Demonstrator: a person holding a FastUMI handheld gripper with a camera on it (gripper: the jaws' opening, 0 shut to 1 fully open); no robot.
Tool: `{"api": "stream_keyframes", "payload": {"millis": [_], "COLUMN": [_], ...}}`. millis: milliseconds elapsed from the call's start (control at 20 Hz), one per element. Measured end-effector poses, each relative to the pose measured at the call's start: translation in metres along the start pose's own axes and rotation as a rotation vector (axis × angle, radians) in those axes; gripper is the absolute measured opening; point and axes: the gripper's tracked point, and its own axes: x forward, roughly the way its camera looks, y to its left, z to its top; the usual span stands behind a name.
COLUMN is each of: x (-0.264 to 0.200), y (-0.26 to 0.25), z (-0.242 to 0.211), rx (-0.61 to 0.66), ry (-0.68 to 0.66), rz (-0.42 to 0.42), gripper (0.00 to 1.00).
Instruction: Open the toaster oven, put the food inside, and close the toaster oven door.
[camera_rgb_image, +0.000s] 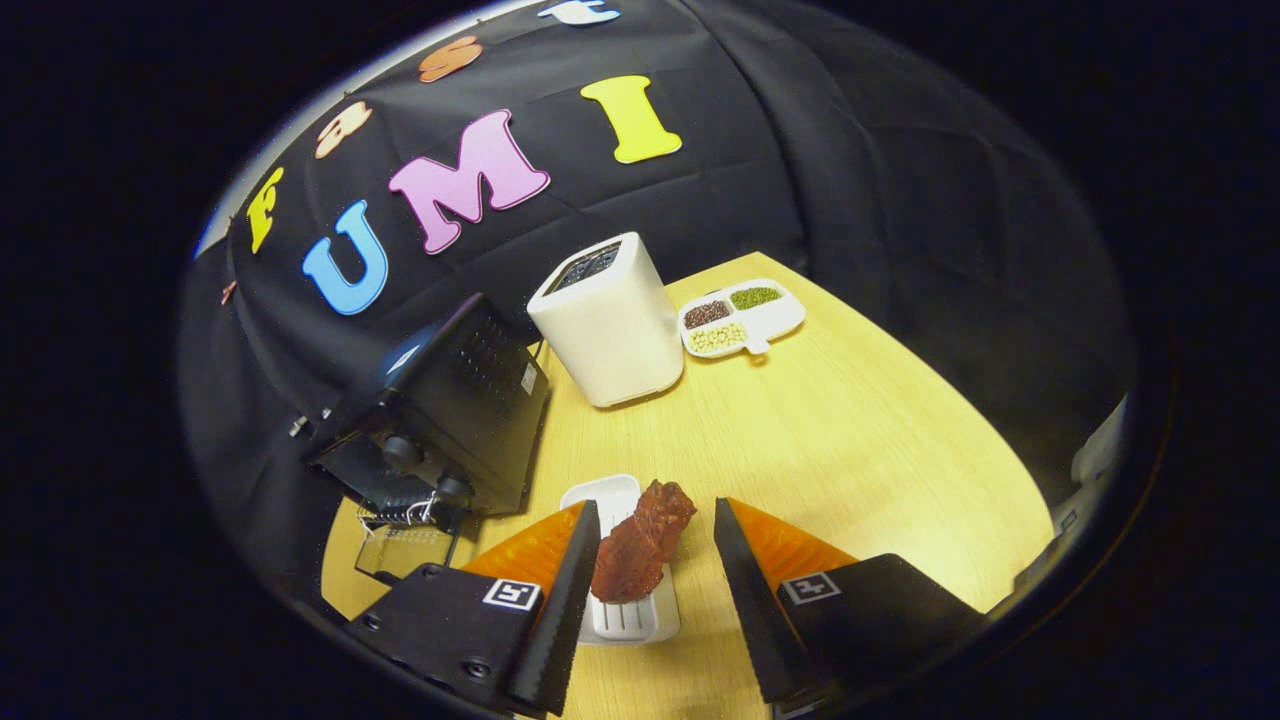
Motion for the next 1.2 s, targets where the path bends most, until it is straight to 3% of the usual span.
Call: {"api": "stream_keyframes", "payload": {"millis": [100, 350, 450, 900, 1200], "x": [0.011, 0.022, 0.019, -0.014, -0.037], "y": [0.000, 0.008, 0.007, 0.045, 0.127], "z": [-0.008, -0.008, 0.000, 0.027, 0.028], "rx": [0.037, 0.123, 0.118, 0.065, 0.072], "ry": [0.035, 0.064, 0.043, -0.023, -0.079], "rz": [0.024, 0.071, 0.061, 0.079, 0.188], "gripper": [0.72, 0.21, 0.13, 0.13, 0.13]}}
